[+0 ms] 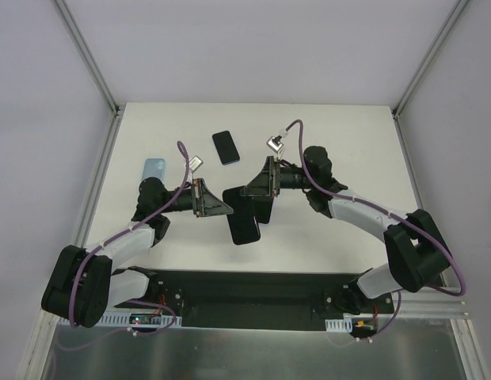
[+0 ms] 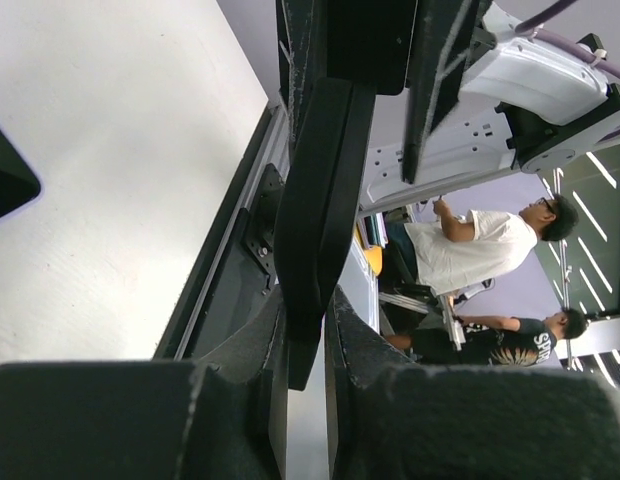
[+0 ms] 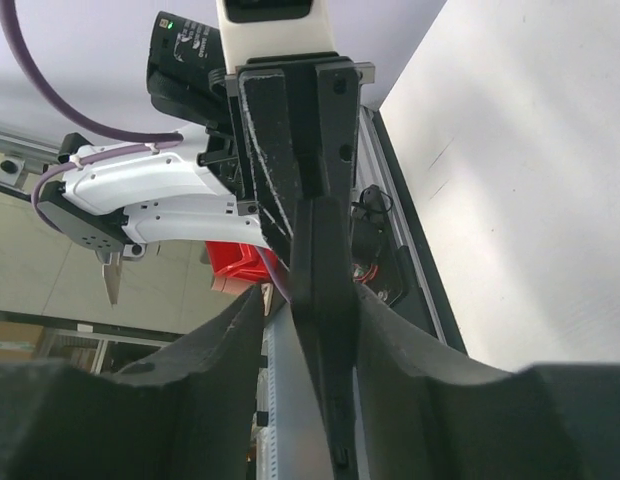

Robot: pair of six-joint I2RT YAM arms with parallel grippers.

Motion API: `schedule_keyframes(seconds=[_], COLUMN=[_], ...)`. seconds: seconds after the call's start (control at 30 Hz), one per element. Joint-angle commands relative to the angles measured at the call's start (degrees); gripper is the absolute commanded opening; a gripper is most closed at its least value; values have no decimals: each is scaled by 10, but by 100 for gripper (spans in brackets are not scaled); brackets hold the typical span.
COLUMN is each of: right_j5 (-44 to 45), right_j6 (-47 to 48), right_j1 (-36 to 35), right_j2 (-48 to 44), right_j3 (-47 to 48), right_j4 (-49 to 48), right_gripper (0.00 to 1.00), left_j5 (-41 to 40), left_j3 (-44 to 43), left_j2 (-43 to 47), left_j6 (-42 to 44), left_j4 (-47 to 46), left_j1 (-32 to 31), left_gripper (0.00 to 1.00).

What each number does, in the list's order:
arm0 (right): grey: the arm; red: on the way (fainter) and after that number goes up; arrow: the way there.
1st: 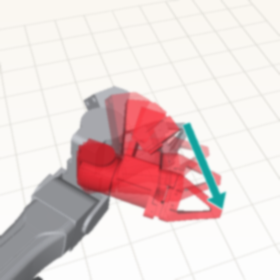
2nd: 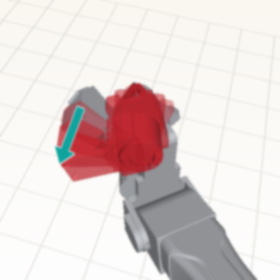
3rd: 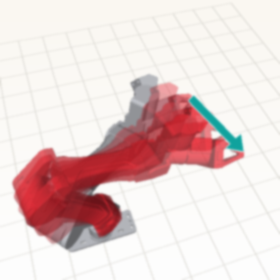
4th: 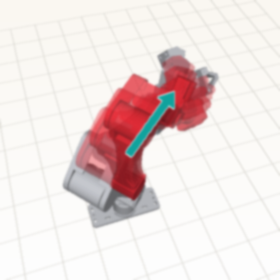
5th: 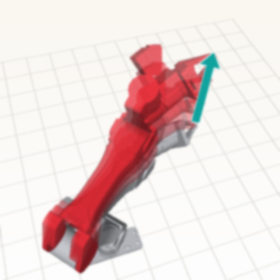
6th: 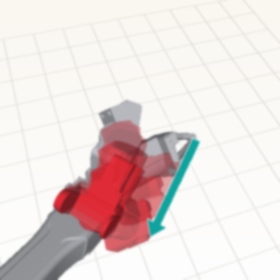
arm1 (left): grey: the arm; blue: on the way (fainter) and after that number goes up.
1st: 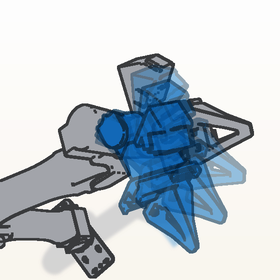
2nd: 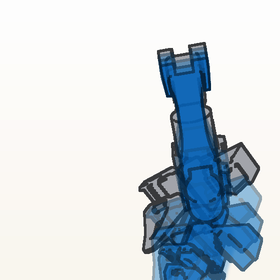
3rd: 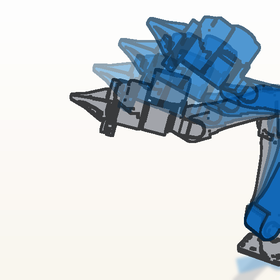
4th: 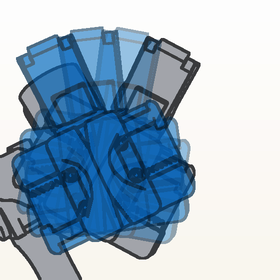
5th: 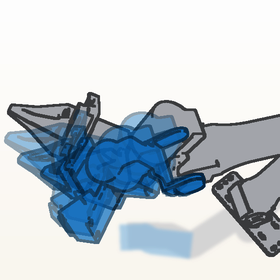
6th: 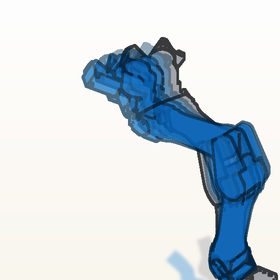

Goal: Put the phone into the phone case

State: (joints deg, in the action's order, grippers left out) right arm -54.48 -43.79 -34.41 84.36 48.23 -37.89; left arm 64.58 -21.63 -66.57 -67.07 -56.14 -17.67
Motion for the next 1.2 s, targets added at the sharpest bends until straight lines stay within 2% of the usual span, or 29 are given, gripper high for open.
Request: schedule_keyframes(seconds=[0.0,0.1,0.2,0.23,0.27,0.37,0.4,0.5,0.73,1.03,1.17], right_j5=[-8,-7,-12,-13,-15,-24,-26,-35,-51,-73,-70], right_j6=[-16,-16,-7,-5,-4,-6,-7,-11,-23,-3,0], right_j1=[7,10,10,11,10,9,10,8,2,3,2], right_j2=[-5,-6,-12,-14,-16,-20,-21,-20,-10,-24,-27], right_j3=[28,26,25,24,25,26,27,29,25,-35,-49], right_j4=[-63,-63,-63,-63,-63,-67,-68,-74,-89,-92,-92], right_gripper=[30,14,5,3,1,1,1,1,1,1,1], left_j5=[22,20,16,15,13,6,2,-2,-4,-20,-22], left_j3=[3,4,3,2,2,2,1,-4,-24,-39,-37], left_j2=[15,14,15,15,15,14,13,7,-14,6,5], left_j6=[-8,-9,-7,-6,-5,-3,-3,-2,4,11,8], left_j4=[-42,-38,-27,-19,-19,-14,-15,-16,-9,14,13], left_j1=[-5,-5,-5,-5,-5,-5,-5,-6,-9,-9,-9], left_gripper=[0,0,13,23,29,59,62,65,62,64,61])
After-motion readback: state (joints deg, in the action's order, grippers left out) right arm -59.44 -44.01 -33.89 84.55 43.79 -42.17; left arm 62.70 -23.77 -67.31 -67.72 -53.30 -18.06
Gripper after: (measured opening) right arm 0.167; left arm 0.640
